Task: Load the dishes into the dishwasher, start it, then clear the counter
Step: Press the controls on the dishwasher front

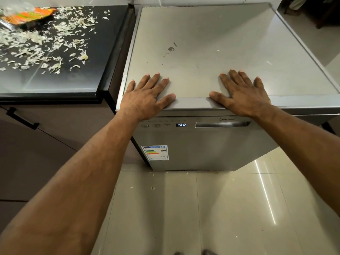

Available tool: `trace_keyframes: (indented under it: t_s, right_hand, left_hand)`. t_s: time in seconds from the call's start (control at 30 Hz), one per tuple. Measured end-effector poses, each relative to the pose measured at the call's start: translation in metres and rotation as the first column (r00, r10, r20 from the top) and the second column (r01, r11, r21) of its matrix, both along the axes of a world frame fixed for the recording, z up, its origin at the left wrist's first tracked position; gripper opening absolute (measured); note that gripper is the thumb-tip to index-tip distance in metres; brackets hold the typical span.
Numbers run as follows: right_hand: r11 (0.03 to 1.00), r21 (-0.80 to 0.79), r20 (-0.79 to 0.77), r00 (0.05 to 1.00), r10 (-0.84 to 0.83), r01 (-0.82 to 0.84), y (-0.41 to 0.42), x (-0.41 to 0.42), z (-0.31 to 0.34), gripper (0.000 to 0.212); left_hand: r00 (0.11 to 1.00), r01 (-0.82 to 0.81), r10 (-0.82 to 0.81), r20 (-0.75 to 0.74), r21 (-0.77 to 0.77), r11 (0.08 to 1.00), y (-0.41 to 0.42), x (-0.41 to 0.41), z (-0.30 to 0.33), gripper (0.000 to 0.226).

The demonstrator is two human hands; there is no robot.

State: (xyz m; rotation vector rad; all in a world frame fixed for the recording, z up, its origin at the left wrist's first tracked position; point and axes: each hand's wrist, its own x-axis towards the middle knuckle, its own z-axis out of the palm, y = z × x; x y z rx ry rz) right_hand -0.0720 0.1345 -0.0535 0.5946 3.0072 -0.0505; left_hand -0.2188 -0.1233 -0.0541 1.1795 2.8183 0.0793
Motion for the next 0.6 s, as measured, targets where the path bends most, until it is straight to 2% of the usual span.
trace_keyframes:
  t_s: [0.6]
  right_hand:
    - [1.000,0.020,-0.010,1.000,0.010,-0.010,0.0003,0.0006,-0.0005,0.089]
  left_hand:
    - [1.000,-0.007,0.007,-0.005,-0.006,1.000,0.0002,0.0021,0.0015,0.073]
